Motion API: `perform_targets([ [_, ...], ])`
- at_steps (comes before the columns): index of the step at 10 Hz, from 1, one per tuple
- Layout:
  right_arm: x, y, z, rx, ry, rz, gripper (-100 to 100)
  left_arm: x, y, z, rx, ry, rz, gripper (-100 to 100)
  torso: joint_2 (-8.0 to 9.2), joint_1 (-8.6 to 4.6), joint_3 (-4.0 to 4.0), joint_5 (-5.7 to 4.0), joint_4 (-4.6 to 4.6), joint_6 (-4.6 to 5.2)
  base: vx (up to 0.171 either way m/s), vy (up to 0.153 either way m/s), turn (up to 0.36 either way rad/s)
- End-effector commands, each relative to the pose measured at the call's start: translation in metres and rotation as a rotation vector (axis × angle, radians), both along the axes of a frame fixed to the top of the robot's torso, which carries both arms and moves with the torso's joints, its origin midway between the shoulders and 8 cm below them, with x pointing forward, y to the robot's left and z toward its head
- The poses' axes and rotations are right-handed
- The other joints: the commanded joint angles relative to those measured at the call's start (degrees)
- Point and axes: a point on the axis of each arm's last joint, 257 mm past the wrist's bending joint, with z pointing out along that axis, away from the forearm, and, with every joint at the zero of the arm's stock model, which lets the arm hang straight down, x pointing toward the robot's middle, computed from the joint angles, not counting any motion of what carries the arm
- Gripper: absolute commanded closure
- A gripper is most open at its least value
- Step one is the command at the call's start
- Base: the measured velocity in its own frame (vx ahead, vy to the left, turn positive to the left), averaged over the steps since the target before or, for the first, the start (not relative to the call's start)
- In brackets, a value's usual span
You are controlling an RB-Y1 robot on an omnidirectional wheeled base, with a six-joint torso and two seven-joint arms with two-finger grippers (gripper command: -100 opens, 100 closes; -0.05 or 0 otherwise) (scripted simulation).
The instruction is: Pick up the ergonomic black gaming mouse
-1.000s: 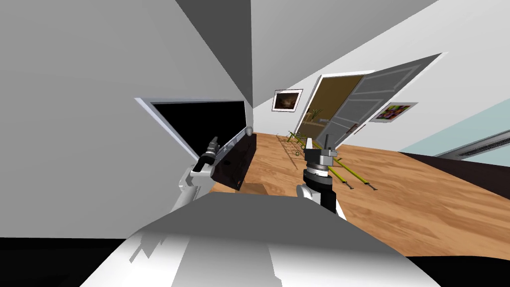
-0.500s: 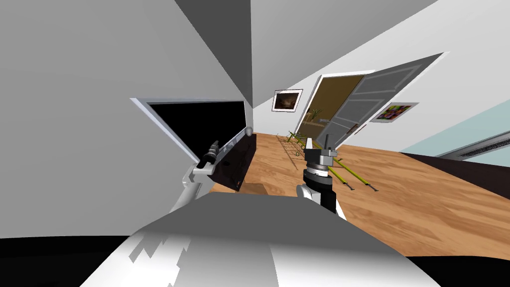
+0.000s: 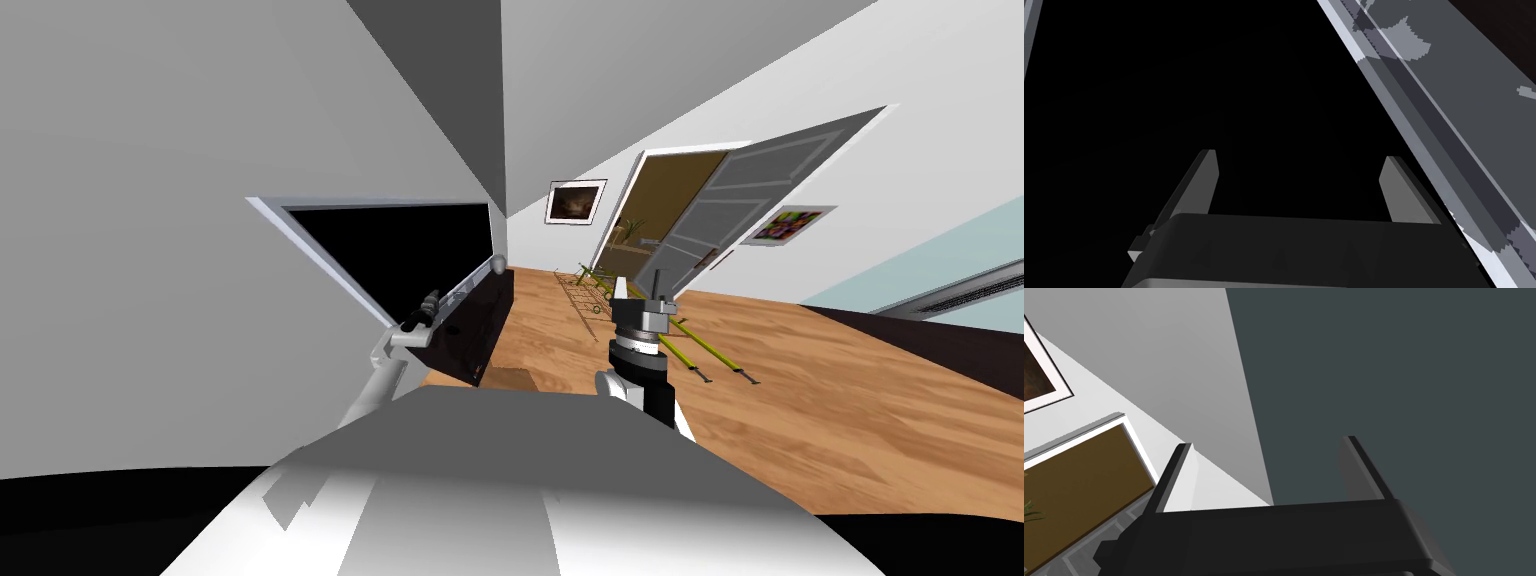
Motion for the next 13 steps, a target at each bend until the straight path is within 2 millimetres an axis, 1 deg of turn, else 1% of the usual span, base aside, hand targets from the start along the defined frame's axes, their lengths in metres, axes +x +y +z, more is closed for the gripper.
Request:
perform_targets([
  [1, 0.0, 0.0, 0.0, 0.0, 0.0, 0.0, 0, -0.005, 0.005, -0.022, -0.007, 0.063, 0.025, -100, 0.0, 0.0, 0.0, 0.0, 0.0, 0.0, 0.033, 0.002, -0.016],
  [2, 0.0, 0.0, 0.0, 0.0, 0.0, 0.0, 0, -0.005, 0.011, -0.038, -0.005, 0.113, 0.041, -100, 0.02, 0.0, 0.01, 0.01, 0.0, -0.02, 0.041, -0.002, -0.033],
  [3, 0.0, 0.0, 0.0, 0.0, 0.0, 0.0, 0, -0.008, 0.014, -0.046, -0.011, 0.142, 0.053, -100, -0.01, -0.01, -0.01, 0.0, 0.0, 0.0, 0.03, 0.0, -0.019],
  [4, 0.0, 0.0, 0.0, 0.0, 0.0, 0.0, 0, -0.009, 0.018, -0.059, -0.008, 0.191, 0.069, -100, 0.03, -0.01, 0.02, 0.0, 0.0, -0.02, 0.037, 0.004, -0.037],
  [5, 0.0, 0.0, 0.0, 0.0, 0.0, 0.0, 0, -0.014, 0.021, -0.071, -0.013, 0.221, 0.081, -100, 0.01, 0.01, 0.01, 0.0, 0.0, -0.01, 0.034, 0.006, -0.021],
  [6, 0.0, 0.0, 0.0, 0.0, 0.0, 0.0, 0, -0.014, 0.021, -0.071, -0.013, 0.221, 0.081, -100, 0.04, 0.01, 0.02, 0.0, 0.0, -0.02, 0.013, 0.002, 0.008],
  [7, 0.0, 0.0, 0.0, 0.0, 0.0, 0.0, 0, -0.019, 0.026, -0.088, -0.013, 0.286, 0.101, -100, 0.09, 0.0, 0.05, 0.0, 0.01, -0.02, 0.022, 0.006, -0.03],
  [8, 0.0, 0.0, 0.0, 0.0, 0.0, 0.0, 0, -0.021, 0.028, -0.095, -0.015, 0.299, 0.106, -100, 0.07, 0.02, 0.04, 0.0, 0.02, -0.01, 0.032, 0.007, -0.037],
  [9, 0.0, 0.0, 0.0, 0.0, 0.0, 0.0, 0, -0.029, 0.033, -0.115, -0.015, 0.368, 0.126, -100, 0.04, 0.02, 0.02, 0.01, 0.01, -0.01, 0.046, 0.013, -0.047],
  [10, 0.0, 0.0, 0.0, 0.0, 0.0, 0.0, 0, -0.031, 0.033, -0.117, -0.016, 0.377, 0.13, -100, 0.0, 0.04, 0.0, 0.01, 0.0, -0.02, 0.039, 0.009, -0.028],
  [11, 0.0, 0.0, 0.0, 0.0, 0.0, 0.0, 0, -0.037, 0.036, -0.132, -0.013, 0.434, 0.144, -100, 0.02, 0.02, 0.01, 0.01, 0.0, -0.02, 0.048, 0.0, -0.058],
  [12, 0.0, 0.0, 0.0, 0.0, 0.0, 0.0, 0, -0.041, 0.038, -0.139, -0.016, 0.454, 0.152, -100, -0.02, -0.01, -0.01, 0.0, 0.0, 0.0, 0.043, 0.003, -0.029],
  [13, 0.0, 0.0, 0.0, 0.0, 0.0, 0.0, 0, -0.048, 0.04, -0.152, -0.012, 0.507, 0.164, -100, 0.0, 0.0, -0.01, 0.0, -0.01, -0.02, 0.046, 0.011, -0.048],
])
